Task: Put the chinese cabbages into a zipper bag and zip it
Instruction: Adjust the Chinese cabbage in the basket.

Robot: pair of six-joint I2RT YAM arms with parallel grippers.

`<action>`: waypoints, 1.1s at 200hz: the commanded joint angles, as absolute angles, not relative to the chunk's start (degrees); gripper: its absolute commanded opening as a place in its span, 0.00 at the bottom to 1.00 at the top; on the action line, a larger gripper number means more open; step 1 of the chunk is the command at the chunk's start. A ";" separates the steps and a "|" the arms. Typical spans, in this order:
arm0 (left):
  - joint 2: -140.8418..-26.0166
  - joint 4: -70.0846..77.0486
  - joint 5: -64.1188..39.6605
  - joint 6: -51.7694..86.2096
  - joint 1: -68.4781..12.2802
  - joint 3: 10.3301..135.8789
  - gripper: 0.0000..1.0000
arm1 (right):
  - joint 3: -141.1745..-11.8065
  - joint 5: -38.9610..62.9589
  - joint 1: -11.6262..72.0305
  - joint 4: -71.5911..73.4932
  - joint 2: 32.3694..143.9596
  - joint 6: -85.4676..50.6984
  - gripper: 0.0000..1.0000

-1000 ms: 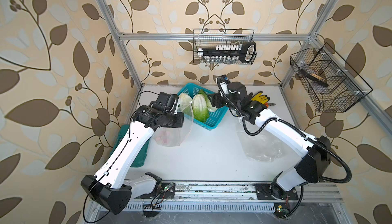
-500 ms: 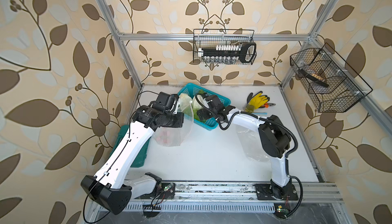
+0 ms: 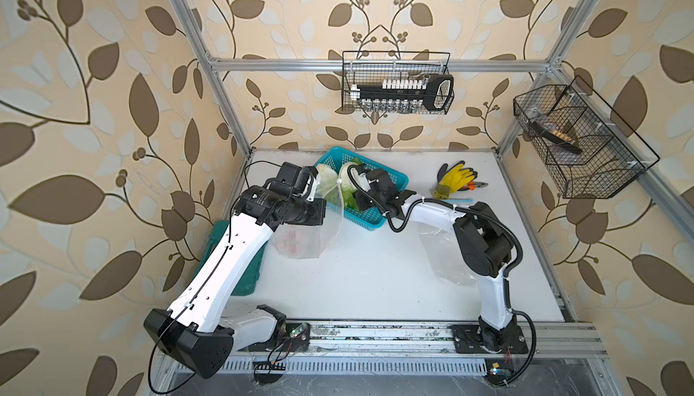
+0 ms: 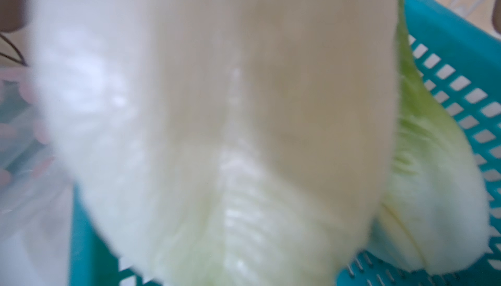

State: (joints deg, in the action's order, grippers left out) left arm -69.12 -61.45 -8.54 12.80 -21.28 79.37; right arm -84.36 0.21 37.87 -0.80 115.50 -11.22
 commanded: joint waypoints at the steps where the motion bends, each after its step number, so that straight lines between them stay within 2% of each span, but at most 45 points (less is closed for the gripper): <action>1: -67.55 -60.66 -8.28 12.22 -20.65 79.31 0.00 | -85.74 2.86 37.56 -5.27 106.80 -9.70 0.15; 25: -66.89 -60.30 -8.27 12.31 -20.65 78.75 0.00 | -89.61 2.92 37.42 -20.41 102.93 -8.27 0.13; 50: -67.15 -60.47 -9.07 12.26 -20.70 79.40 0.00 | -100.56 0.74 37.28 -45.76 101.57 -6.50 0.16; 67: -67.37 -60.19 -10.06 12.31 -20.65 79.81 0.00 | -107.26 -4.57 37.54 -61.29 102.82 -4.71 0.18; 90: -68.01 -58.91 -12.24 12.74 -20.68 79.64 0.00 | -110.85 -17.99 38.76 -72.49 106.86 -2.02 0.23; 110: -68.85 -59.00 -13.22 13.26 -20.74 79.93 0.00 | -115.17 -21.27 38.85 -74.48 112.12 -0.53 0.25; 177: -68.91 -58.71 -13.42 14.84 -20.79 78.36 0.00 | -139.48 -12.13 41.32 -79.58 136.78 4.99 0.39; 198: -68.91 -59.17 -12.84 14.44 -20.74 78.61 0.00 | -139.40 -7.72 40.68 -76.06 138.80 4.32 0.57; 220: -68.98 -59.83 -12.18 14.00 -20.74 79.01 0.00 | -132.50 -3.71 40.69 -67.84 134.00 3.04 0.73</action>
State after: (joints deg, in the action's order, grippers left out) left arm -69.06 -59.86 -11.97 14.04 -21.28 78.46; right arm -136.46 -9.87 41.01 -72.40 138.23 3.53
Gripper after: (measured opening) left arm 0.047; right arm 0.672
